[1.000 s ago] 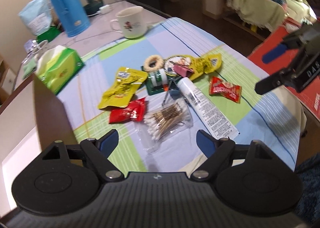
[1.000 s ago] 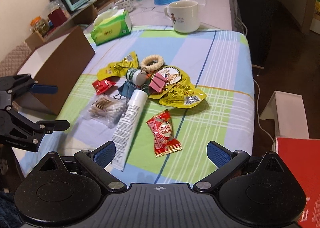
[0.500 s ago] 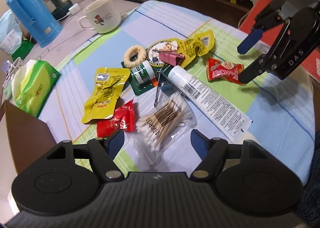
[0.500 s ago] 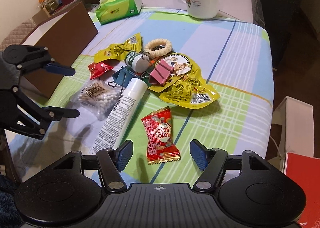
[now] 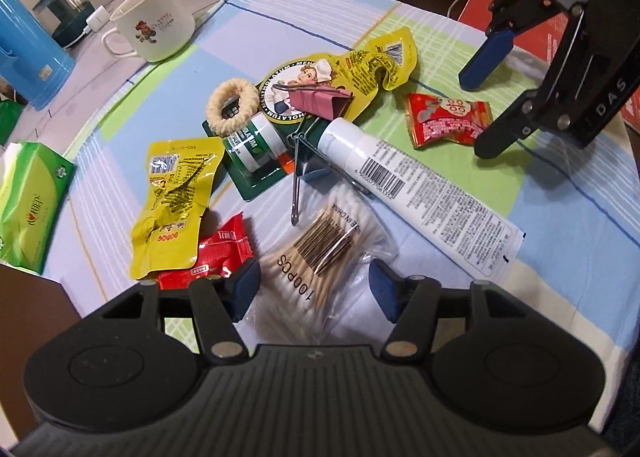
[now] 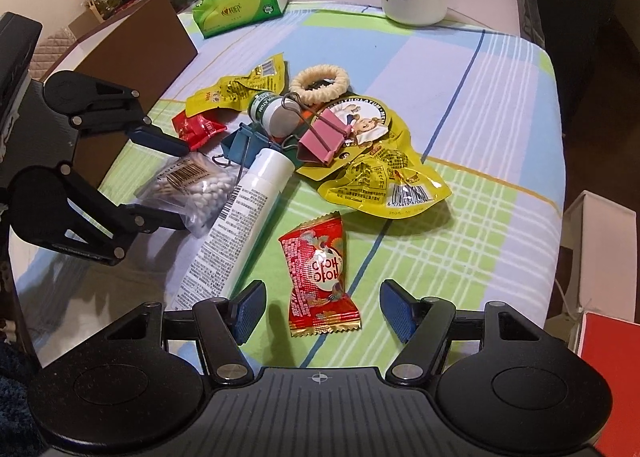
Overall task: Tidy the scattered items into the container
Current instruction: 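Grasp the cotton swab bag with the left tool while the right tool grasps the red candy, then carry the swab bag and red candy over the box with both tools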
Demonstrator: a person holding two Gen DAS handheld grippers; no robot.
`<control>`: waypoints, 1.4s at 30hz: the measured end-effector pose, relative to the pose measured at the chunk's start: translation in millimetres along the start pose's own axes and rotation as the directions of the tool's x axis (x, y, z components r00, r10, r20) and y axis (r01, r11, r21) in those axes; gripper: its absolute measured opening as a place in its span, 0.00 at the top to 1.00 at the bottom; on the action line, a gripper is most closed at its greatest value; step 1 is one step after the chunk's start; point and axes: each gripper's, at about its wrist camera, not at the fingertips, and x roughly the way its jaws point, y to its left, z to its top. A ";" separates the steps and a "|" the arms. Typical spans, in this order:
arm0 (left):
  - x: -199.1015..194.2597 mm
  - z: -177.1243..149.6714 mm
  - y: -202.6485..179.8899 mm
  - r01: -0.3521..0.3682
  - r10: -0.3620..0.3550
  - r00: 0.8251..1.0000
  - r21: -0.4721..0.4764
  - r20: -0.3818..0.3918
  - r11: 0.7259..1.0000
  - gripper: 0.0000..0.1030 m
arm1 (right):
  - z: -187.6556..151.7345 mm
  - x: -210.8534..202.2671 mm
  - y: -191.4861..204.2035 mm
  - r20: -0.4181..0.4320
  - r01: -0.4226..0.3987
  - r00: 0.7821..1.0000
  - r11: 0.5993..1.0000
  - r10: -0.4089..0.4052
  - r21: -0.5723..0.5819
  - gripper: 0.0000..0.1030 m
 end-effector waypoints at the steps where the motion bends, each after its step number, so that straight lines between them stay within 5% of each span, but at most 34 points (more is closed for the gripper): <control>1: -0.2 -0.5 0.9 0.007 -0.007 1.000 -0.005 0.000 1.000 0.48 | 0.3 0.7 0.2 0.002 0.000 1.000 1.000 0.000 -0.003 0.35; 4: -1.5 -1.5 2.8 0.010 -0.010 1.000 -0.009 -0.001 1.000 0.60 | 2.1 2.2 1.5 0.005 0.005 1.000 1.000 -0.005 -0.017 0.35; 6: -3.4 -2.0 5.8 0.013 -0.013 1.000 -0.021 -0.001 1.000 0.69 | 3.4 3.1 5.2 0.004 0.029 1.000 0.998 -0.028 -0.053 0.44; 11: -9.3 -3.6 3.1 0.002 -0.002 1.000 -0.022 0.004 1.000 0.78 | 1.6 5.2 14.1 0.007 0.093 0.996 0.984 -0.093 -0.150 0.66; 16: -16.3 -5.0 -1.8 -0.010 0.010 1.000 -0.038 0.010 0.999 0.85 | -2.7 3.9 17.1 0.016 0.109 0.994 0.980 -0.107 -0.166 0.74; 42: -87.4 -21.9 -32.7 -0.047 0.064 0.994 -0.180 0.094 0.983 0.89 | -13.6 -41.7 34.8 0.084 0.047 0.996 0.989 -0.035 -0.142 0.75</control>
